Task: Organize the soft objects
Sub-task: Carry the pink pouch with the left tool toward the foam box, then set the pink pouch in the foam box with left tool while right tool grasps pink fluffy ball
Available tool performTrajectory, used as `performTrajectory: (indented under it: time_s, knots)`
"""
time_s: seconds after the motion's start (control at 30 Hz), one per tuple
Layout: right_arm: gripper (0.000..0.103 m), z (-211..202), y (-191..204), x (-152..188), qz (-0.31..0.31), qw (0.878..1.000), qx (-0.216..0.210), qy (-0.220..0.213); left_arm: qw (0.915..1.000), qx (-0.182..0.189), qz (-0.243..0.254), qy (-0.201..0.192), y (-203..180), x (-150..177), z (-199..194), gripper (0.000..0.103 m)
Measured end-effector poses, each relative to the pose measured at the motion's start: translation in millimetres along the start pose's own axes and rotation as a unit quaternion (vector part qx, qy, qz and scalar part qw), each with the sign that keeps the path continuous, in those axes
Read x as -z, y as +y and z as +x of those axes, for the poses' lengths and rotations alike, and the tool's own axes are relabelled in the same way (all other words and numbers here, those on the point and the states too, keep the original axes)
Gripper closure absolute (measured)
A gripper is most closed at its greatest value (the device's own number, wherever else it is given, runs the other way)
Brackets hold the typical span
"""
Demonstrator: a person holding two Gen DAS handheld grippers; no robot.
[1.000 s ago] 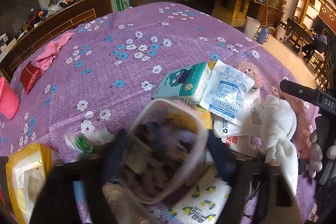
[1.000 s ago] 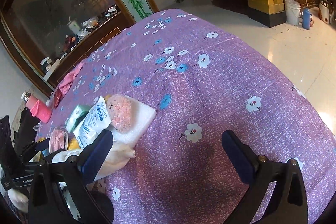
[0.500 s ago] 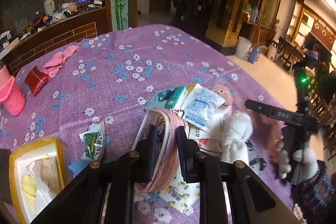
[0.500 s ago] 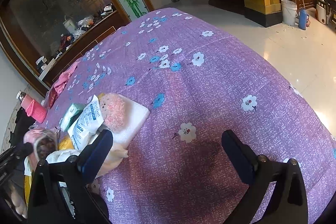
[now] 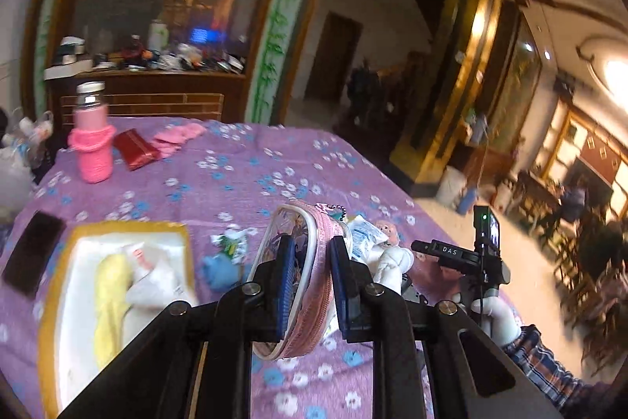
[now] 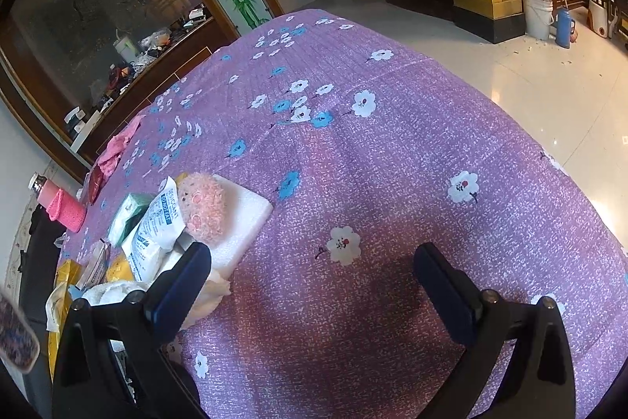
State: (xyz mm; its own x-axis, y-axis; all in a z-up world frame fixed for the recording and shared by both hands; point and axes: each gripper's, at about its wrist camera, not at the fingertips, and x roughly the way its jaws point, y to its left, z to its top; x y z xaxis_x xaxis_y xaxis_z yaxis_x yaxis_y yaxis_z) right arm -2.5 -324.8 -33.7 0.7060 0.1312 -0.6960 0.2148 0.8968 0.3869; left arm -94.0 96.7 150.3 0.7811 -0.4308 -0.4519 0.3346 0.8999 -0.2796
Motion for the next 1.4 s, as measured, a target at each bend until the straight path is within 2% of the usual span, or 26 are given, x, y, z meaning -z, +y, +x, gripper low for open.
performTrajectory:
  time_s: [0.17, 0.3, 0.4, 0.47, 0.53, 0.6, 0.67, 0.7, 0.73, 0.77, 0.8, 0.93, 1.07, 1.17, 1.3, 1.4]
  knots:
    - [0.0, -2.6, -4.8, -1.5, 0.015, 1.0, -0.016, 0.002, 0.9988, 0.006, -0.038, -0.032, 19.5, 14.7, -38.8, 0.085]
    - [0.0, -7.5, -2.5, -10.7, 0.043, 0.997, -0.052, 0.025, 0.9987, -0.017, -0.033, -0.035, 33.0, 18.1, -53.3, 0.085]
    - [0.002, -6.1, 20.2, -26.4, 0.006, 0.998, -0.055, 0.042, 0.9978, -0.026, -0.041, -0.045, 46.9, 19.8, -59.1, 0.085]
    - [0.01, -1.0, 35.7, -39.4, -0.023, 0.998, -0.039, 0.045, 0.997, -0.031, -0.052, -0.047, 57.1, 21.4, -58.8, 0.085]
    - [0.03, 6.2, 44.3, -47.0, -0.035, 0.997, -0.039, 0.054, 0.9963, -0.041, -0.063, -0.043, 67.4, 25.0, -56.0, 0.085]
    - [0.04, 20.3, 52.2, -51.3, -0.04, 0.995, -0.054, 0.08, 0.9955, -0.048, -0.073, -0.038, 77.6, 28.3, -52.8, 0.085]
    - [0.04, 34.7, 60.4, -51.0, -0.047, 0.992, -0.056, 0.101, 0.9946, -0.055, -0.081, -0.036, 85.5, 30.2, -51.6, 0.085]
    - [0.045, 40.3, 63.1, -50.4, -0.051, 0.991, -0.056, 0.108, 0.994, -0.057, -0.086, -0.035, 91.4, 30.7, -51.4, 0.085]
    - [0.058, 45.3, 64.7, -48.8, -0.051, 0.99, -0.058, 0.115, 0.9936, -0.059, -0.089, -0.035, 94.3, 30.7, -51.4, 0.085]
    - [0.063, 50.2, 66.3, -46.8, -0.049, 0.989, -0.07, 0.121, 0.9931, -0.061, -0.094, -0.035, 98.7, 30.9, -51.1, 0.085]
    - [0.078, 49.4, 66.8, -46.7, -0.046, 0.989, -0.079, 0.118, 0.9927, -0.062, -0.098, -0.035, 101.3, 30.5, -50.1, 0.085]
    - [0.079, 26.3, 68.2, -49.9, -0.037, 0.992, -0.085, 0.081, 0.9915, -0.065, -0.107, -0.036, 109.8, 31.8, -50.0, 0.085]
    - [0.078, -17.2, 75.5, -56.9, -0.049, 0.996, -0.069, 0.021, 0.9898, -0.073, -0.118, -0.03, 123.4, 33.4, -49.0, 0.085]
    - [0.078, -49.1, 87.2, -61.3, -0.059, 0.995, -0.081, -0.016, 0.9881, -0.082, -0.128, -0.023, 133.6, 34.7, -49.7, 0.085]
    - [0.078, -70.4, 110.0, -58.5, -0.074, 0.989, -0.128, -0.013, 0.9866, -0.102, -0.126, -0.013, 143.6, 31.8, -45.8, 0.085]
    - [0.078, -74.5, 142.4, -41.6, -0.106, 0.982, -0.154, 0.007, 0.9844, -0.127, -0.122, 0.001, 154.5, 27.0, -33.9, 0.085]
